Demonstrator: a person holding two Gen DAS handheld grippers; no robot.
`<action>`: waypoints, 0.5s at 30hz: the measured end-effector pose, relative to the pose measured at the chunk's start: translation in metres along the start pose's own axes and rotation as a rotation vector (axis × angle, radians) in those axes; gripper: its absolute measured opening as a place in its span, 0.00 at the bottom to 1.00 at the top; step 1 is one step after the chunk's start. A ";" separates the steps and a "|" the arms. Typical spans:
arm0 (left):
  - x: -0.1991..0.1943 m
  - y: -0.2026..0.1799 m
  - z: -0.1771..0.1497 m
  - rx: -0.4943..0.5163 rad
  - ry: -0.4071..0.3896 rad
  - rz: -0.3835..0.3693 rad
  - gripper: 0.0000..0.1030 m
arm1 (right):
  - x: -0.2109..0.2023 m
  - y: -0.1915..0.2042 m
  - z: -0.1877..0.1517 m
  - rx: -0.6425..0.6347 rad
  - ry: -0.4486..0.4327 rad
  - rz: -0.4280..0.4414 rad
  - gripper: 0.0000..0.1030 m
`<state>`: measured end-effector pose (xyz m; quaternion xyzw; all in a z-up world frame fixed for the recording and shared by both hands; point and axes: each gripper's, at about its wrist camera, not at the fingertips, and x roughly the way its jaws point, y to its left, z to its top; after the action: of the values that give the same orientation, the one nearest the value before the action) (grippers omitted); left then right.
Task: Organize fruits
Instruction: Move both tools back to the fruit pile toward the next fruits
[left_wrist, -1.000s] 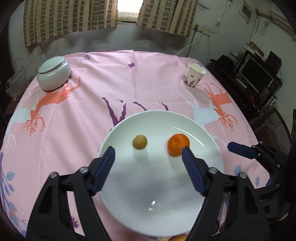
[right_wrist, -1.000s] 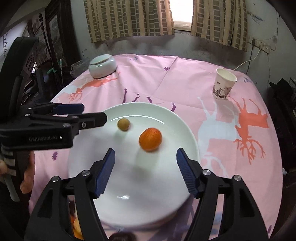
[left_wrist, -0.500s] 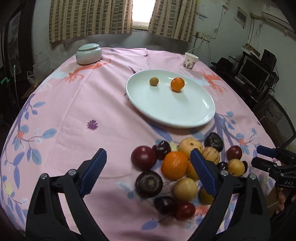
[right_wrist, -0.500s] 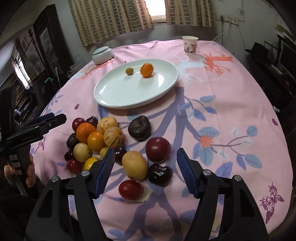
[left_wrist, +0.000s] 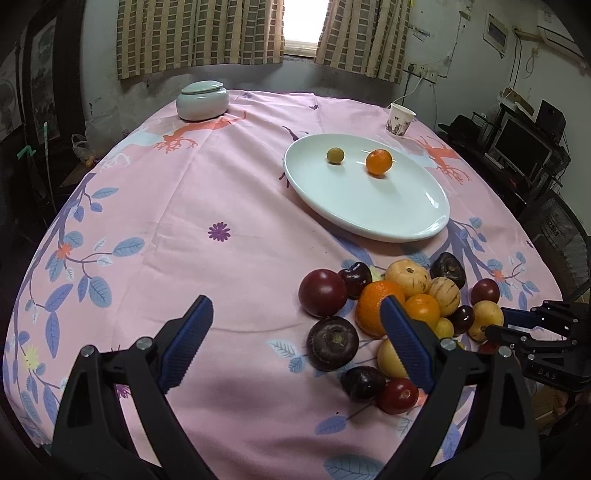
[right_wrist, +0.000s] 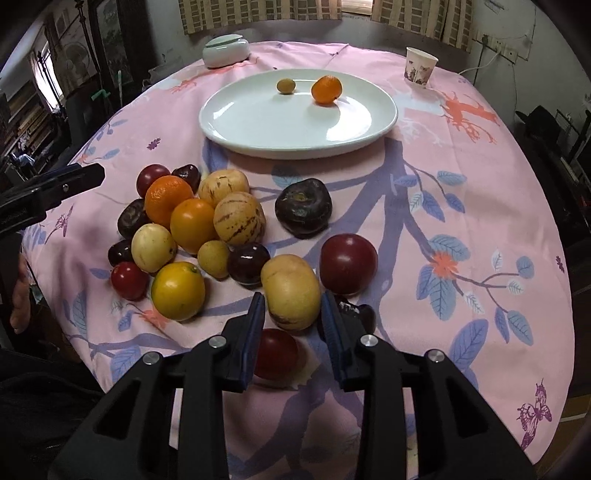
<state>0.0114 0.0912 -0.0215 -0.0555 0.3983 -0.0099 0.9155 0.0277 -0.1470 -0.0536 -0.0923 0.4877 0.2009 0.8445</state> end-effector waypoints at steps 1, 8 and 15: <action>0.001 0.000 0.000 0.001 0.004 0.002 0.91 | 0.001 0.000 0.001 -0.002 -0.003 0.001 0.32; -0.002 0.002 -0.010 0.030 0.035 0.034 0.91 | 0.010 -0.007 0.011 -0.001 -0.040 0.007 0.32; 0.010 0.000 -0.019 0.061 0.085 0.050 0.91 | 0.014 -0.007 0.020 0.021 -0.047 0.026 0.32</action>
<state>0.0039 0.0892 -0.0419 -0.0172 0.4379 -0.0013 0.8989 0.0532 -0.1428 -0.0559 -0.0723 0.4710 0.2090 0.8540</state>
